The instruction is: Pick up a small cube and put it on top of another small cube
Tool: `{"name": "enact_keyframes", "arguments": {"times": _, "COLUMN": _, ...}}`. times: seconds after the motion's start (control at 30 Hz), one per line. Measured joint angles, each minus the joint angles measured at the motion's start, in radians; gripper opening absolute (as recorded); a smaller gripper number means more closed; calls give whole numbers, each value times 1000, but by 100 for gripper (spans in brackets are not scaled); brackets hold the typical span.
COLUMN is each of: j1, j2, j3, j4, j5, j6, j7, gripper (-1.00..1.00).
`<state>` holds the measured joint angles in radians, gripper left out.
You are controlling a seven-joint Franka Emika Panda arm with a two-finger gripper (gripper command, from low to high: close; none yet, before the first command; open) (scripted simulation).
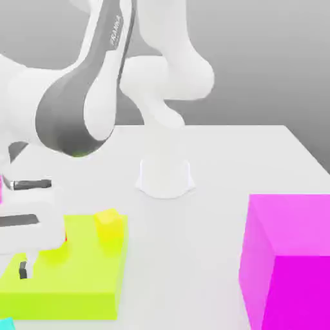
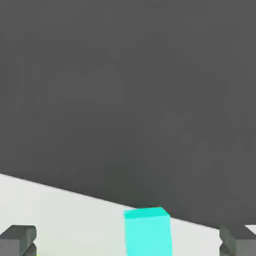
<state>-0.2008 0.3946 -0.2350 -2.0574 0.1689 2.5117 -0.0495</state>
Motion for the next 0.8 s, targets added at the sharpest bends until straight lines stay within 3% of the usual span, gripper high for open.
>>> {"name": "enact_keyframes", "arguments": {"times": 0.2, "j1": -78, "j2": 218, "j3": 43, "j4": 50, "j5": 47, "j6": 91, "j7": -107, "gripper": 0}}
{"name": "enact_keyframes", "arguments": {"times": 0.23, "j1": -86, "j2": 249, "j3": 52, "j4": 58, "j5": 54, "j6": 114, "j7": -114, "gripper": -100}}
{"name": "enact_keyframes", "arguments": {"times": 0.43, "j1": -88, "j2": 265, "j3": 55, "j4": 62, "j5": 61, "j6": 123, "j7": -119, "gripper": -100}}
{"name": "enact_keyframes", "arguments": {"times": 0.57, "j1": -68, "j2": 170, "j3": 28, "j4": 37, "j5": 35, "j6": 52, "j7": -102, "gripper": -100}}
{"name": "enact_keyframes", "arguments": {"times": 0.8, "j1": 22, "j2": -78, "j3": -105, "j4": -145, "j5": -79, "j6": -5, "j7": 122, "gripper": -100}}
